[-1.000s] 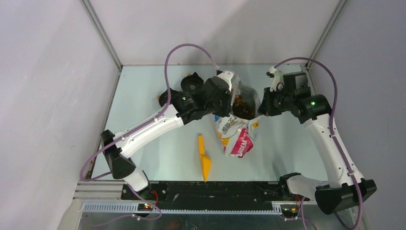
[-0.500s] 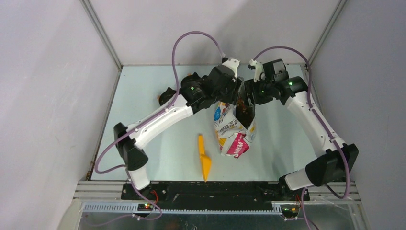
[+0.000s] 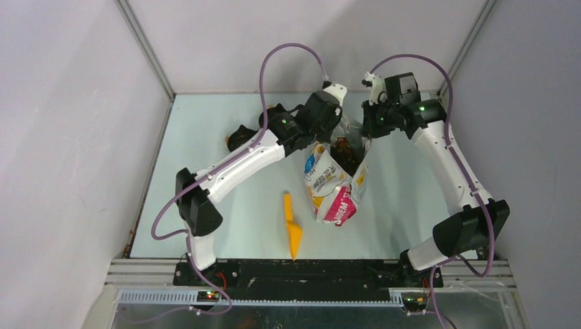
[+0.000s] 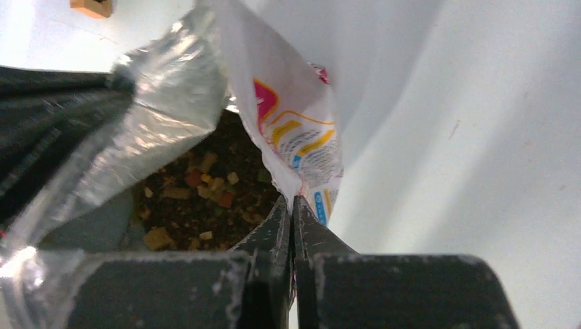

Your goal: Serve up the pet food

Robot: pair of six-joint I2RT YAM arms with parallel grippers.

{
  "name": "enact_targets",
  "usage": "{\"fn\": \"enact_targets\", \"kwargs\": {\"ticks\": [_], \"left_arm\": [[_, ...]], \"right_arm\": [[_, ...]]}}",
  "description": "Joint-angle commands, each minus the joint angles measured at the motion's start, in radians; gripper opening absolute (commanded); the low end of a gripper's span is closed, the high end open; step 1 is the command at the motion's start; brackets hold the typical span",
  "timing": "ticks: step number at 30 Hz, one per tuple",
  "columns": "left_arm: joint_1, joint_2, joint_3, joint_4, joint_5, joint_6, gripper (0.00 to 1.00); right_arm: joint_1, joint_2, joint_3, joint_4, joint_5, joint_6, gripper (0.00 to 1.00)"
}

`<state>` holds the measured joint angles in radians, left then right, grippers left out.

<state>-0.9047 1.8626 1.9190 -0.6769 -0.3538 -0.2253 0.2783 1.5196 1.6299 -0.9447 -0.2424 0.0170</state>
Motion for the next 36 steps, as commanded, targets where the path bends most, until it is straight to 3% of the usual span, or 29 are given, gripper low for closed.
{"fn": "enact_targets", "kwargs": {"ticks": [1,6,12,13,14,15,16,18,20,27,34,36], "left_arm": [[0.103,-0.067,0.039,0.023,-0.010,0.169,0.01],[0.122,-0.172,0.006,0.129,-0.086,0.405,0.00],[0.122,-0.166,0.002,0.106,0.001,0.380,0.00],[0.122,-0.159,0.001,0.090,0.042,0.369,0.03],[0.122,-0.155,0.002,0.082,0.062,0.332,0.24],[0.122,-0.153,0.006,0.067,0.107,0.297,0.36],[0.122,-0.153,0.008,0.060,0.132,0.279,0.56],[0.122,-0.156,0.020,0.041,0.190,0.213,0.70],[0.122,-0.159,0.035,0.026,0.242,0.123,0.75],[0.075,-0.175,-0.042,-0.008,0.346,-0.035,0.77],[-0.013,-0.168,-0.115,-0.108,0.211,-0.059,0.75],[-0.017,-0.192,-0.162,-0.135,0.208,-0.090,0.68]], "right_arm": [[-0.070,-0.017,0.071,0.029,0.088,-0.035,0.00],[-0.094,-0.071,0.123,0.062,0.154,-0.080,0.00],[-0.063,-0.044,0.147,0.037,0.125,-0.116,0.00],[-0.039,-0.037,0.143,0.010,0.117,-0.121,0.10],[-0.027,-0.040,0.133,0.004,0.119,-0.123,0.30],[-0.001,-0.052,0.108,0.001,0.129,-0.129,0.39],[0.011,-0.057,0.097,0.000,0.133,-0.130,0.52],[0.035,-0.068,0.079,-0.011,0.141,-0.125,0.61],[0.026,-0.072,0.069,-0.025,0.129,-0.092,0.63],[-0.020,-0.107,-0.007,-0.069,0.076,0.036,0.59],[-0.020,-0.141,-0.096,-0.120,0.038,0.087,0.57],[-0.021,-0.146,-0.104,-0.157,0.022,0.109,0.51]]}}
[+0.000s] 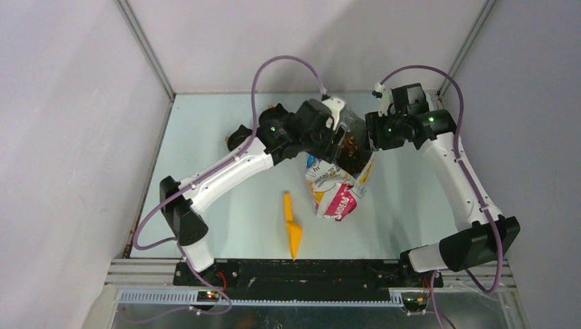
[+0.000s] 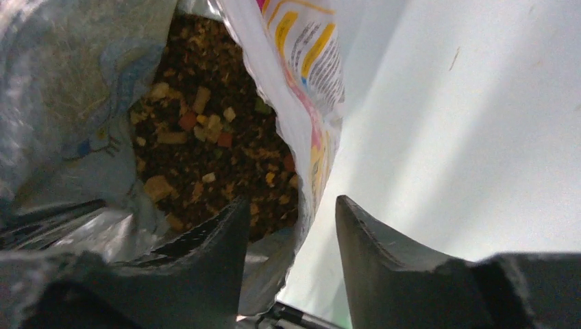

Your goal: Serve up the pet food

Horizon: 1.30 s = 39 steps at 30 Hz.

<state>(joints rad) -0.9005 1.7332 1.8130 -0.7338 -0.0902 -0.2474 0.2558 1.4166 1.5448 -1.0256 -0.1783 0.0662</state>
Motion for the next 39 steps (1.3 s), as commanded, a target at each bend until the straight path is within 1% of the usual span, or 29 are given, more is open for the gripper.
{"fn": "enact_targets", "kwargs": {"ticks": [1,2,3,4,5,6,7,11,14,16,18,19,21,23,24,25,26,27,28,29,30,31,32,33,34,35,36,38,39], "left_arm": [[-0.021,-0.074,-0.073,-0.096,-0.050,-0.081,0.56],[-0.023,-0.097,-0.101,-0.103,-0.049,-0.107,0.48],[-0.023,-0.107,-0.110,-0.115,-0.049,-0.114,0.29],[-0.023,-0.122,-0.115,-0.119,-0.057,-0.113,0.20],[-0.022,-0.129,-0.111,-0.120,-0.088,-0.105,0.06],[-0.015,-0.129,-0.092,-0.117,-0.105,-0.073,0.03],[-0.006,-0.123,-0.078,-0.111,-0.136,-0.058,0.01],[0.083,-0.092,0.043,-0.079,-0.186,-0.002,0.00],[0.137,-0.076,0.149,-0.054,-0.130,0.039,0.00],[0.149,-0.070,0.187,-0.032,-0.016,0.060,0.00],[0.150,-0.061,0.203,-0.022,0.140,0.064,0.00],[0.150,-0.055,0.202,-0.013,0.243,0.057,0.00],[0.143,-0.055,0.176,0.005,0.345,0.026,0.00],[0.125,-0.061,0.125,0.017,0.366,0.018,0.01],[0.114,-0.064,0.117,0.016,0.367,0.020,0.16],[0.111,-0.066,0.108,0.014,0.364,0.024,0.25],[0.110,-0.070,0.107,0.009,0.352,0.027,0.44],[0.110,-0.074,0.109,0.007,0.337,0.037,0.52],[0.111,-0.085,0.112,0.004,0.302,0.045,0.66],[0.113,-0.093,0.122,0.003,0.287,0.065,0.69],[0.114,-0.113,0.127,0.001,0.263,0.077,0.74],[0.119,-0.124,0.136,-0.001,0.255,0.101,0.77],[0.123,-0.155,0.136,-0.001,0.242,0.113,0.84],[0.128,-0.172,0.129,-0.002,0.232,0.134,0.93],[0.131,-0.211,0.121,-0.007,0.227,0.142,0.96],[0.134,-0.231,0.096,-0.013,0.205,0.160,0.99],[0.135,-0.274,0.078,-0.033,0.192,0.171,0.99],[0.136,-0.340,0.011,-0.073,0.167,0.250,1.00],[0.137,-0.362,-0.050,-0.096,0.146,0.274,1.00]], "right_arm": [[-0.002,-0.044,-0.018,-0.092,-0.048,0.066,0.40],[-0.003,-0.040,-0.012,-0.123,-0.057,0.079,0.33],[-0.010,-0.040,-0.004,-0.136,-0.059,0.084,0.17],[-0.014,-0.035,0.018,-0.156,-0.056,0.089,0.10],[-0.022,-0.031,0.033,-0.162,-0.047,0.088,0.01],[-0.026,-0.025,0.069,-0.164,-0.017,0.079,0.00],[-0.038,-0.020,0.089,-0.164,0.005,0.071,0.00],[-0.096,0.023,0.225,-0.150,0.098,0.023,0.00],[-0.110,0.050,0.296,-0.134,0.116,-0.005,0.00],[-0.110,0.058,0.311,-0.112,0.112,-0.029,0.00],[-0.108,0.069,0.317,-0.078,0.105,-0.051,0.00],[-0.108,0.081,0.325,-0.054,0.092,-0.060,0.00],[-0.107,0.109,0.344,-0.033,0.074,-0.086,0.00],[-0.106,0.135,0.374,-0.027,0.063,-0.099,0.00],[-0.108,0.142,0.385,-0.029,0.061,-0.100,0.00],[-0.108,0.155,0.404,-0.035,0.052,-0.101,0.00],[-0.110,0.160,0.413,-0.039,0.044,-0.101,0.06],[-0.112,0.165,0.427,-0.051,0.027,-0.100,0.13],[-0.113,0.161,0.432,-0.063,0.010,-0.095,0.26],[-0.114,0.156,0.432,-0.068,0.002,-0.091,0.32],[-0.116,0.138,0.431,-0.076,-0.012,-0.087,0.43],[-0.122,0.127,0.429,-0.080,-0.020,-0.084,0.47],[-0.127,0.098,0.425,-0.087,-0.044,-0.078,0.55],[-0.143,0.081,0.423,-0.091,-0.060,-0.075,0.58],[-0.152,0.045,0.420,-0.099,-0.093,-0.072,0.67],[-0.170,0.025,0.419,-0.103,-0.110,-0.071,0.74],[-0.180,-0.016,0.415,-0.113,-0.132,-0.071,0.90],[-0.201,-0.082,0.397,-0.130,-0.135,-0.078,0.98],[-0.204,-0.103,0.385,-0.138,-0.131,-0.090,0.99]]}}
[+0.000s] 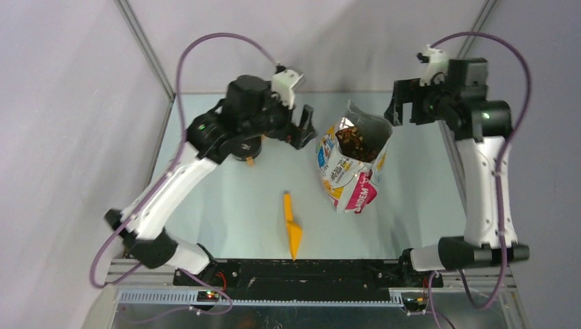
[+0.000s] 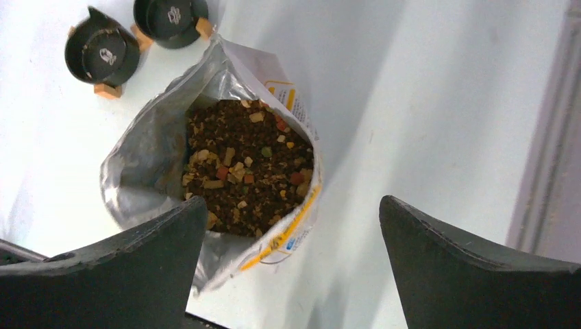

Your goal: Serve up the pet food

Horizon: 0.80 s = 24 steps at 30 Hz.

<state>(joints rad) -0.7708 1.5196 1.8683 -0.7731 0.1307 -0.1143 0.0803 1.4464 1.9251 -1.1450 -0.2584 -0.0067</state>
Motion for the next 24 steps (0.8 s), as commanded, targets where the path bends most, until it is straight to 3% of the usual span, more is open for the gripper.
{"fn": "enact_targets", "kwargs": {"ticks": [1,6,12,18,24], "left_arm": [[0.007,-0.192,-0.139,-0.065,-0.085,0.192,1.00],[0.007,-0.350,-0.461,-0.070,-0.225,0.303,1.00],[0.009,-0.431,-0.720,-0.101,-0.147,0.301,1.00],[0.013,-0.443,-0.931,0.034,-0.220,0.253,1.00],[-0.004,-0.429,-1.037,0.091,-0.211,0.454,1.00]], "right_arm": [[-0.028,-0.179,-0.028,-0.040,-0.032,-0.041,0.99],[-0.030,-0.398,-0.261,-0.077,0.006,-0.162,1.00],[-0.030,-0.678,-0.606,-0.023,-0.026,-0.264,1.00],[-0.030,-0.831,-0.725,-0.005,-0.079,-0.238,1.00],[-0.034,-0.859,-0.749,-0.027,0.058,-0.244,1.00]]}}
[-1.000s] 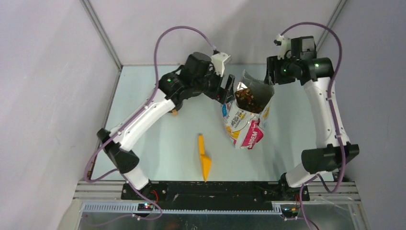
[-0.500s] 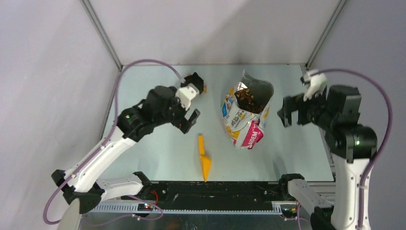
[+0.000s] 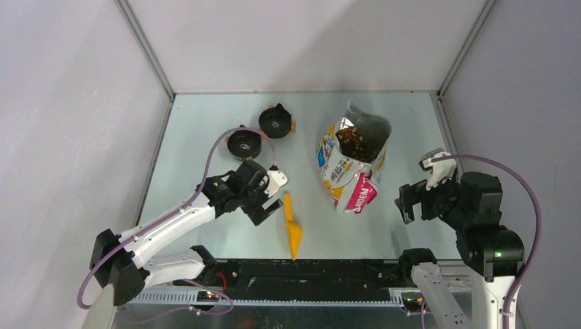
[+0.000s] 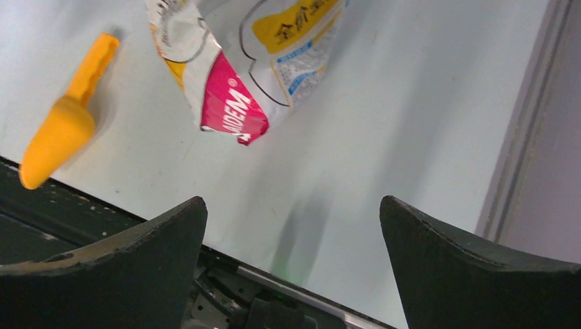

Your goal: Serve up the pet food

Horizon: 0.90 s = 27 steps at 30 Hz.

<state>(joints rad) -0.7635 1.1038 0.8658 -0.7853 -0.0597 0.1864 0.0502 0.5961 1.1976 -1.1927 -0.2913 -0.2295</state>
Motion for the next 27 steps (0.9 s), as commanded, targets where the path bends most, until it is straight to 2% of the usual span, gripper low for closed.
{"fn": "enact_targets", "kwargs": {"ticks": [1,3,6,8,9,11,13,15,16,17,19,23,25,27], "left_arm": [[-0.017,-0.019,-0.052,0.130,0.007,0.194,1.00],[-0.019,-0.064,-0.094,0.207,0.100,0.314,1.00],[-0.047,-0.164,-0.205,0.339,0.254,0.590,0.99],[-0.106,-0.190,-0.221,0.362,0.259,0.733,0.97],[-0.121,-0.181,-0.214,0.343,0.260,0.754,0.95],[-0.143,-0.130,-0.162,0.329,0.252,0.673,0.94],[-0.144,-0.043,-0.076,0.308,0.198,0.464,0.93],[-0.126,0.051,0.024,0.260,0.092,0.097,0.92],[-0.090,0.104,0.088,0.203,0.070,0.004,0.92],[-0.069,0.127,0.113,0.176,0.068,-0.158,0.92],[0.000,0.178,0.150,0.115,0.098,-0.358,0.90],[0.111,0.198,0.082,0.160,0.238,-0.533,0.87],[0.149,0.200,0.044,0.190,0.289,-0.565,0.86],[0.153,0.191,0.029,0.216,0.364,-0.509,0.85]], "right_arm": [[-0.004,0.001,-0.022,0.013,0.104,-0.044,1.00],[-0.004,0.009,-0.023,-0.010,0.115,-0.090,1.00],[-0.004,-0.006,-0.022,-0.023,0.049,-0.171,1.00],[-0.004,-0.016,-0.013,-0.008,0.049,-0.183,1.00],[-0.004,-0.010,0.007,-0.012,0.046,-0.186,1.00],[-0.004,0.014,0.037,-0.043,0.031,-0.180,0.98],[-0.004,0.032,0.063,-0.072,0.005,-0.164,0.95],[-0.005,0.028,0.071,-0.082,-0.017,-0.159,0.94],[-0.006,0.020,0.072,-0.083,-0.022,-0.159,0.94],[-0.006,0.017,0.072,-0.081,-0.026,-0.157,0.93],[-0.006,0.018,0.072,-0.075,-0.013,-0.157,0.92],[-0.004,0.030,0.072,-0.059,0.002,-0.148,0.91],[-0.004,0.036,0.075,-0.054,-0.005,-0.140,0.91],[-0.004,0.036,0.078,-0.053,-0.013,-0.138,0.91]]}}
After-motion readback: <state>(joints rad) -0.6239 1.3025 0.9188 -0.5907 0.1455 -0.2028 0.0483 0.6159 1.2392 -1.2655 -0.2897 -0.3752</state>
